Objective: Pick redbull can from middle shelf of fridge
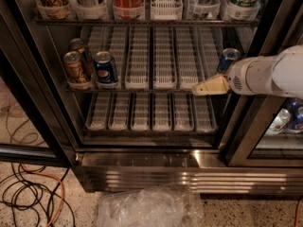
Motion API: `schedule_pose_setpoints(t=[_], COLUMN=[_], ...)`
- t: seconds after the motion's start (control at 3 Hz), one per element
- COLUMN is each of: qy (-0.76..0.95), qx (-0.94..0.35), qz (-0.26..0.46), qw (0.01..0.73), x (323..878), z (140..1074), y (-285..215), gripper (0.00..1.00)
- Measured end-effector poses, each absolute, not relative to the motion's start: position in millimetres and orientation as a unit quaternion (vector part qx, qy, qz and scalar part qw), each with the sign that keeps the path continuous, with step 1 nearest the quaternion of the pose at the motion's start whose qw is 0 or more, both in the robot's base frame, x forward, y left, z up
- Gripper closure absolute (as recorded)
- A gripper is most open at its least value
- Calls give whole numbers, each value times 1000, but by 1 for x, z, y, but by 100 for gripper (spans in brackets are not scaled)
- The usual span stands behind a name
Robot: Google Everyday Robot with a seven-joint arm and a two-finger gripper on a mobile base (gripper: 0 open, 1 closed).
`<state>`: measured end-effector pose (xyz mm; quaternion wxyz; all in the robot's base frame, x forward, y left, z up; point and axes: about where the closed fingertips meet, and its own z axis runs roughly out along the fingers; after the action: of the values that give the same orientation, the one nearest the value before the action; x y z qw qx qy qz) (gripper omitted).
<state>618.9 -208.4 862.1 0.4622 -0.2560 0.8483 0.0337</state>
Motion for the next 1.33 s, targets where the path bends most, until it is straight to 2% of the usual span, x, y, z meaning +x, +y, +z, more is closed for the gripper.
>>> schedule_pose_setpoints(t=[1.33], qy=[854], qx=[-235], qz=[17], qw=[463], x=[628], z=[853], y=[-212], gripper=[0])
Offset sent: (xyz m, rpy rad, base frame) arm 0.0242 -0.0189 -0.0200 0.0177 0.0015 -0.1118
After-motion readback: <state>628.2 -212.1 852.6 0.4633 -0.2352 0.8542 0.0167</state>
